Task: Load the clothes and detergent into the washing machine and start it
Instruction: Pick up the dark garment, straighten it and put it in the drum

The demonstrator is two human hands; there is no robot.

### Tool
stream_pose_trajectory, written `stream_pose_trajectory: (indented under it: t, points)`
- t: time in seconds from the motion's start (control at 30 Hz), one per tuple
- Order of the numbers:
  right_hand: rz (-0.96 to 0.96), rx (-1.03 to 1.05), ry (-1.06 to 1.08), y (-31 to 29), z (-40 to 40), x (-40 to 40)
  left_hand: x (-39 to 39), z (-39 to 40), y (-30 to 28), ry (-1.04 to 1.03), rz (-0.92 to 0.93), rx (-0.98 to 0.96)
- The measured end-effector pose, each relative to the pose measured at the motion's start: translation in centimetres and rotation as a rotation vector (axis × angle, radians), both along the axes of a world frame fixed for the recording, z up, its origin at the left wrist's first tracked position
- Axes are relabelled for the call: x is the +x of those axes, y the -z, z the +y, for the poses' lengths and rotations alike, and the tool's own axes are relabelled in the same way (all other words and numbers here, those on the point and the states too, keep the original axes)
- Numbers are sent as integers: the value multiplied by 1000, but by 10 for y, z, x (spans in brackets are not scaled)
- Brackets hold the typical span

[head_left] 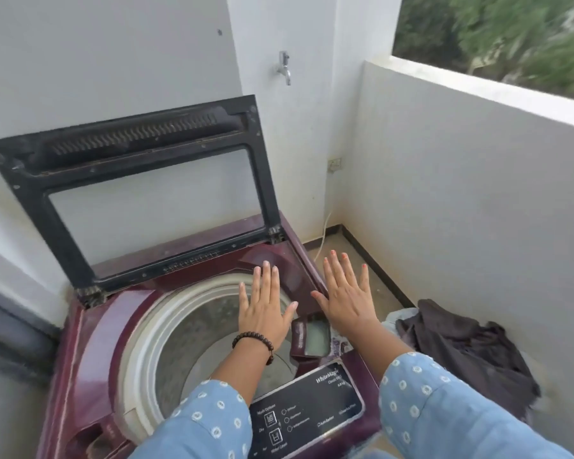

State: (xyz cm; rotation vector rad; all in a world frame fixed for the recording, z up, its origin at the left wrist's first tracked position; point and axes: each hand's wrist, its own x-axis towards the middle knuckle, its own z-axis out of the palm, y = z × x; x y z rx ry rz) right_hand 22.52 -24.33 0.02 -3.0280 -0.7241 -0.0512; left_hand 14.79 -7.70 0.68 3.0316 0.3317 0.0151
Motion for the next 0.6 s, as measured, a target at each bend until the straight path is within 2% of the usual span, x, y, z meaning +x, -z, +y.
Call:
stream_pose_trajectory:
  t: [0.23, 0.47, 0.6]
  points:
    - [5, 129, 194, 5, -31, -15, 32, -44, -3, 261, -17, -20]
    - [64, 50, 459, 26, -110, -27, 58, -105, -5, 485, -28, -52]
    - [114, 43, 528, 39, -137, -33, 66, -141, -4, 576, -20, -86]
